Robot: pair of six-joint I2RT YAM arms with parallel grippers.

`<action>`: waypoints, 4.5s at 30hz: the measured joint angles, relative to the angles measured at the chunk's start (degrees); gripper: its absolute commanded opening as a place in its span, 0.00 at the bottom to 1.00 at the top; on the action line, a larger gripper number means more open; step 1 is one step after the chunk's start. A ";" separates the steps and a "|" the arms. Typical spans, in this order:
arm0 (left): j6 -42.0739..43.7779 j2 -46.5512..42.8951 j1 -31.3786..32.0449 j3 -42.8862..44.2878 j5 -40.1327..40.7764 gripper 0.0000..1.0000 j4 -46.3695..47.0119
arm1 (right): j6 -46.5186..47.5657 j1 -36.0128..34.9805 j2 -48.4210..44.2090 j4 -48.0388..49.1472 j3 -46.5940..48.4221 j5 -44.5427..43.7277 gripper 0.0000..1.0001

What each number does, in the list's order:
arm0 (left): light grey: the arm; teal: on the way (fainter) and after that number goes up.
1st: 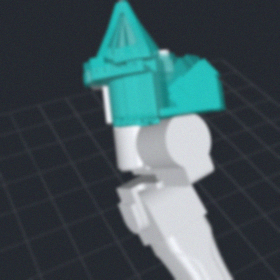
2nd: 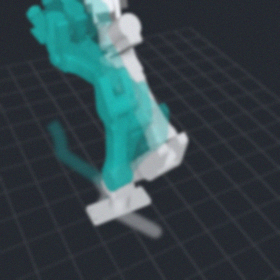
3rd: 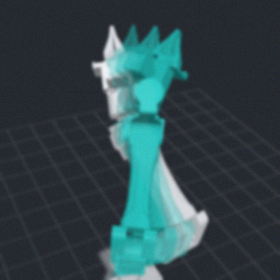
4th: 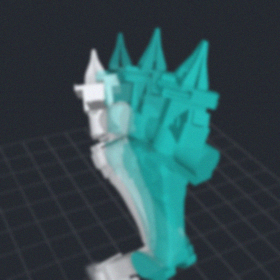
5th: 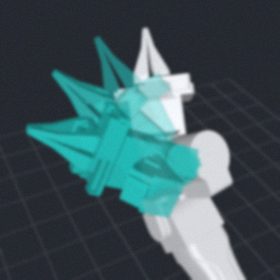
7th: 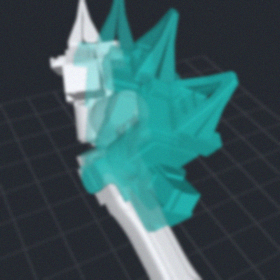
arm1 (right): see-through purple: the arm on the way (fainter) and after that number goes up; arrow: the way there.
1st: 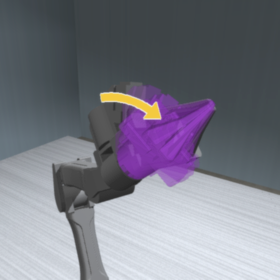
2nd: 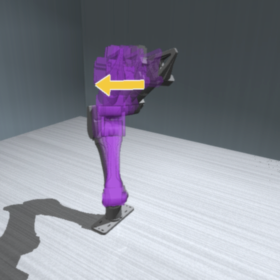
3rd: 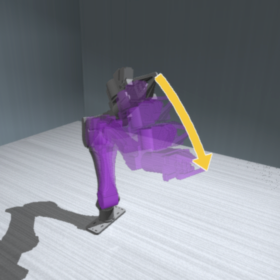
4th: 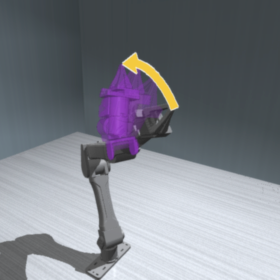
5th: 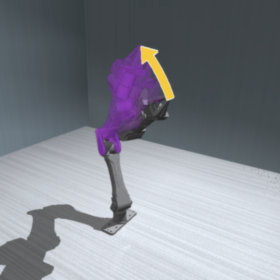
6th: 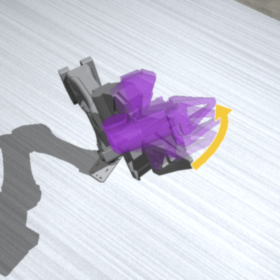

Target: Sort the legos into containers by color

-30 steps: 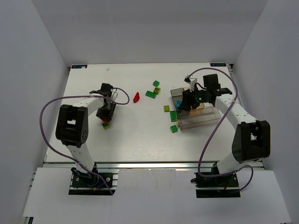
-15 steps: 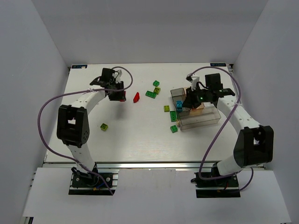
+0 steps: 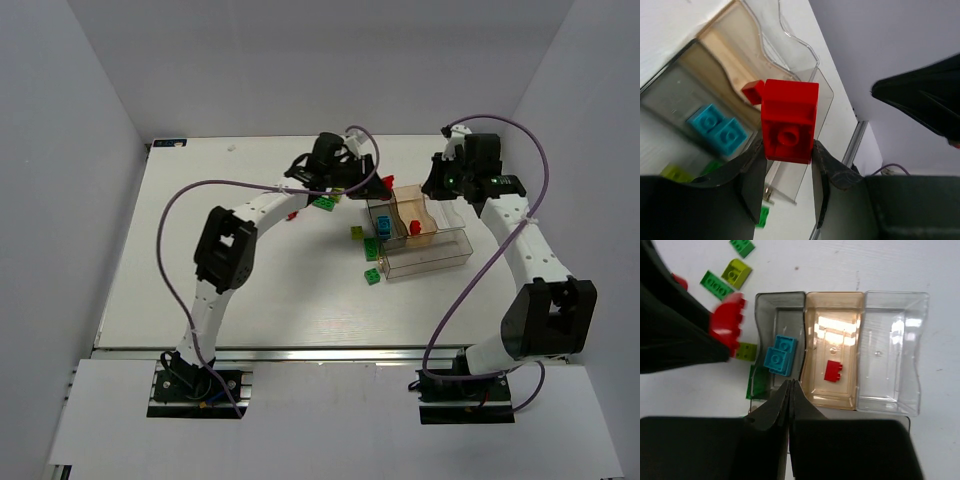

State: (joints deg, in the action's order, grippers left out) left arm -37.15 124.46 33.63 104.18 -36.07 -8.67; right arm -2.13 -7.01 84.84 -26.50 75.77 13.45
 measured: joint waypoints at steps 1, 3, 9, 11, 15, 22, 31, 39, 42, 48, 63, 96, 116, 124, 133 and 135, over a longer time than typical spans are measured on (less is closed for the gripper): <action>-1.16 3.34 0.92 3.76 -0.42 0.01 0.37 | -0.68 0.48 -0.11 0.33 0.17 -0.92 0.00; -3.15 10.23 2.67 12.09 -0.81 0.01 0.00 | -1.62 1.42 -0.61 0.81 0.09 -1.92 0.00; -8.61 18.01 5.60 18.01 0.70 0.19 0.70 | -2.12 3.32 -5.01 3.23 -2.58 -2.58 0.00; -9.92 18.36 5.97 18.01 1.70 0.33 0.83 | -2.16 3.63 -6.27 3.96 -3.21 -2.47 0.00; -11.30 18.73 6.25 19.85 3.02 0.54 0.66 | -2.19 4.00 -7.23 4.98 -4.37 -1.73 0.00; -12.87 18.75 6.43 21.88 3.72 0.66 0.59 | -2.16 4.04 -7.26 5.40 -5.44 -0.81 0.00; -13.20 18.56 6.29 21.86 4.42 0.07 0.11 | 0.98 4.42 -7.28 5.73 -5.51 5.27 0.22; -5.27 -3.96 -0.72 0.42 18.82 0.38 -10.91 | 9.16 2.58 -3.30 5.31 -3.19 24.35 0.40; -2.99 -19.28 -6.54 -10.47 26.34 0.63 -14.71 | 10.45 -1.57 6.19 2.21 4.44 24.90 0.39; 0.39 -36.68 -11.98 -21.38 39.47 0.70 -23.21 | 6.67 -11.85 21.59 -1.81 16.79 17.86 0.46; -5.49 -66.27 -11.06 -41.31 50.53 0.72 -40.41 | -21.29 -32.72 46.84 -1.62 42.99 -3.91 0.76; -11.08 -70.23 -11.06 -49.88 52.24 0.92 -48.28 | -14.45 -34.14 47.30 7.15 36.72 -11.17 0.00; -17.88 -55.30 -11.06 -53.29 51.98 0.96 -38.29 | 10.95 3.32 9.16 -5.79 3.56 8.83 0.00; -19.32 -54.80 -11.06 -55.06 51.71 0.96 -37.16 | 12.68 6.05 14.27 -7.28 2.05 9.27 0.54; -19.47 -54.38 -11.06 -55.17 51.76 0.94 -37.16 | 16.39 6.05 16.50 -7.80 2.16 11.91 0.61; -19.47 -54.40 -11.06 -55.41 51.76 0.89 -37.07 | 19.58 6.10 15.76 -8.50 2.16 14.64 0.50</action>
State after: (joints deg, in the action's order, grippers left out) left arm -56.62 70.06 22.57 48.77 15.68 -45.74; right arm 17.45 -0.91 100.60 -35.00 77.93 28.10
